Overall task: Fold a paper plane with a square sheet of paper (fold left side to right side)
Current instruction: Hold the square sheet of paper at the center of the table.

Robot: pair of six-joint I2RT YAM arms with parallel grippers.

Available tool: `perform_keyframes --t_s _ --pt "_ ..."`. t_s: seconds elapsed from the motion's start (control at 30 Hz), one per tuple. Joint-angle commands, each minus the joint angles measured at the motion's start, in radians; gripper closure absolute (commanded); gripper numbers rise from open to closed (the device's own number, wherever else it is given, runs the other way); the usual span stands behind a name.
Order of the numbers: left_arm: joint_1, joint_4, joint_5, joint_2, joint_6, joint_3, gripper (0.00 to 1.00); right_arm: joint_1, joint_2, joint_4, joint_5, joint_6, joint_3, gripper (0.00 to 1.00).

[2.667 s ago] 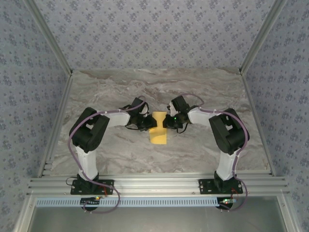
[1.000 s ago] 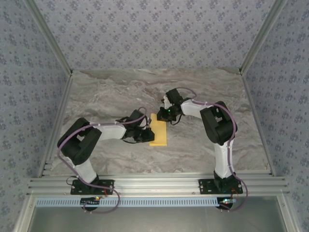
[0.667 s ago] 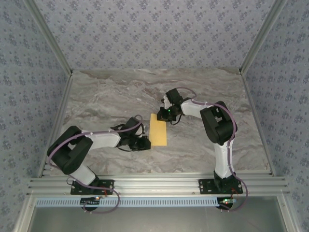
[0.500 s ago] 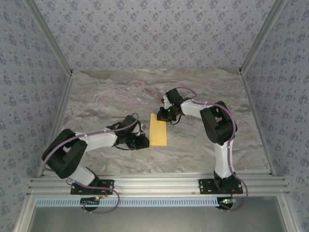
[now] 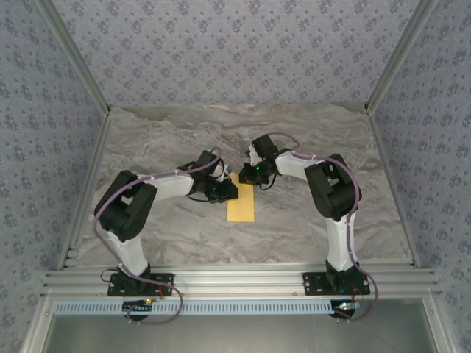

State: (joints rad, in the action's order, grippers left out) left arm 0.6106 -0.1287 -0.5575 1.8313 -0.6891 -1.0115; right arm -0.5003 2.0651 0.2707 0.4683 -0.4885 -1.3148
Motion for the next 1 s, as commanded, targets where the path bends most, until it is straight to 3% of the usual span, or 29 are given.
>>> perform_keyframes --t_s 0.0,0.27,0.47,0.7,0.83,0.97 --pt "0.006 -0.004 -0.002 0.04 0.021 -0.03 0.85 -0.003 0.028 0.064 -0.047 0.001 0.004 0.88" --pt "0.015 0.012 0.035 0.052 -0.01 0.038 0.85 0.017 -0.079 0.071 -0.049 0.024 -0.045 0.83" --pt "0.02 0.107 0.039 0.045 -0.086 0.123 0.86 0.026 -0.25 0.122 -0.093 0.075 0.008 0.69" --pt "0.02 0.094 0.048 0.036 -0.088 0.121 0.86 -0.039 -0.428 0.109 -0.056 0.031 0.254 0.8" --pt "0.02 0.079 0.059 0.028 -0.083 0.117 0.86 -0.117 -0.413 0.045 -0.019 -0.033 0.341 0.81" --pt "0.021 0.075 0.065 0.025 -0.084 0.11 0.86 -0.139 -0.35 0.068 -0.063 -0.038 0.345 0.81"
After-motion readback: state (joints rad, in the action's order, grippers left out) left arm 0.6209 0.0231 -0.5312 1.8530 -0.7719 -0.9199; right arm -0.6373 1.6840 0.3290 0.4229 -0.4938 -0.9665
